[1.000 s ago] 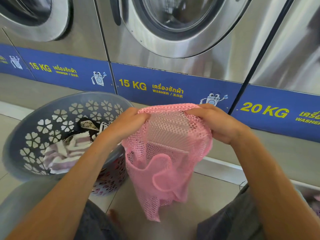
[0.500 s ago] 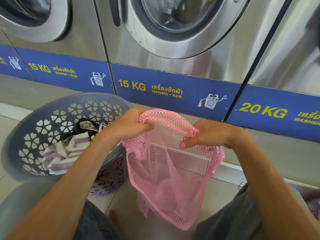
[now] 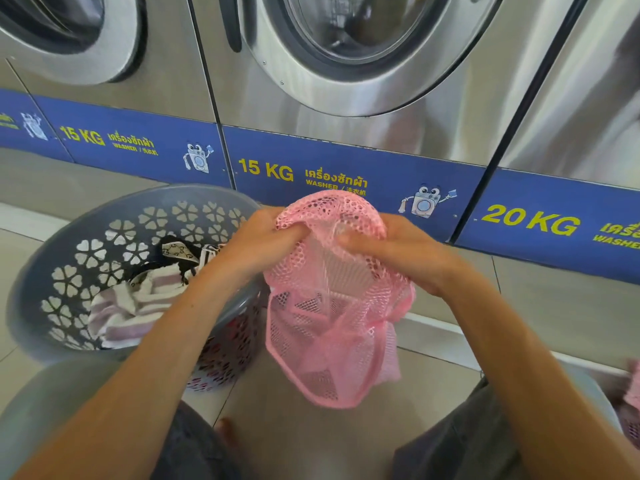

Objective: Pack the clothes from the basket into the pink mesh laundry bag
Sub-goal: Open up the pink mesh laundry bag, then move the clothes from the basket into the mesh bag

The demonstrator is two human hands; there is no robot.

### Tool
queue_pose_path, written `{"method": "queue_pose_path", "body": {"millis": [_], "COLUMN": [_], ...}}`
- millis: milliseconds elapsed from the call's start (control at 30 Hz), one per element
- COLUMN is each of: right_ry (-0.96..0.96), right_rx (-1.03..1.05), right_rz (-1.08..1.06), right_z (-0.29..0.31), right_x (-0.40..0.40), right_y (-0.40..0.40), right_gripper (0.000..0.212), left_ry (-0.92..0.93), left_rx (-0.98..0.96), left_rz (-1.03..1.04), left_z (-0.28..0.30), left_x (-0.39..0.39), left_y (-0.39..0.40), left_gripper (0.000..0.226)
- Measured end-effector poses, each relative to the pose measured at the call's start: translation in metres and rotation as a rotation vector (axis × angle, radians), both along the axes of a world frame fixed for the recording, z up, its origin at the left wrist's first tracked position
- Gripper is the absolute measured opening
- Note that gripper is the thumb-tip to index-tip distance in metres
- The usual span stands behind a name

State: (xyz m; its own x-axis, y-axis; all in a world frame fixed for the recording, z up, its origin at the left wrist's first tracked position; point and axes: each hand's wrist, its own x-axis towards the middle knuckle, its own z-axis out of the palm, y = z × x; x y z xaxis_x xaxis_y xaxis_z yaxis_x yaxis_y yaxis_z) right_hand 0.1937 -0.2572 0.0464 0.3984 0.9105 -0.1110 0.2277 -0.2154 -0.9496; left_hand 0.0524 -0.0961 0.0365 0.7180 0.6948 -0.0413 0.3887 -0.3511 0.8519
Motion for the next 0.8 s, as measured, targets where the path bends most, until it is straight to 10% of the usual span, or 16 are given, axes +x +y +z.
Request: {"method": "queue_pose_path", "body": {"millis": [167, 333, 533, 800], "right_ry": [-0.116, -0.401, -0.028, 0.318], "right_rx": [-0.026, -0.039, 0.099, 0.071], "right_rz": [0.176, -0.040, -0.327, -0.379], "right_z": [-0.023, -0.030, -0.017, -0.018], "right_x": [-0.025, -0.020, -0.008, -0.012], "right_y": [0.018, 0.034, 0.046, 0.066], "right_gripper": [0.048, 0.016, 0.013, 0.019], "left_ry": [-0.014, -0.009, -0.058, 0.462], "left_rx": [0.010, 0.066, -0.070, 0.195], "left_rz": [-0.137, -0.111, -0.057, 0.023], "left_z": [0.002, 0.008, 0.015, -0.033], "left_x": [0.016, 0.020, 0.005, -0.036], "left_y": [-0.027, -0.024, 0.001, 0.069], "left_gripper": [0.025, 0.056, 0.062, 0.049]}}
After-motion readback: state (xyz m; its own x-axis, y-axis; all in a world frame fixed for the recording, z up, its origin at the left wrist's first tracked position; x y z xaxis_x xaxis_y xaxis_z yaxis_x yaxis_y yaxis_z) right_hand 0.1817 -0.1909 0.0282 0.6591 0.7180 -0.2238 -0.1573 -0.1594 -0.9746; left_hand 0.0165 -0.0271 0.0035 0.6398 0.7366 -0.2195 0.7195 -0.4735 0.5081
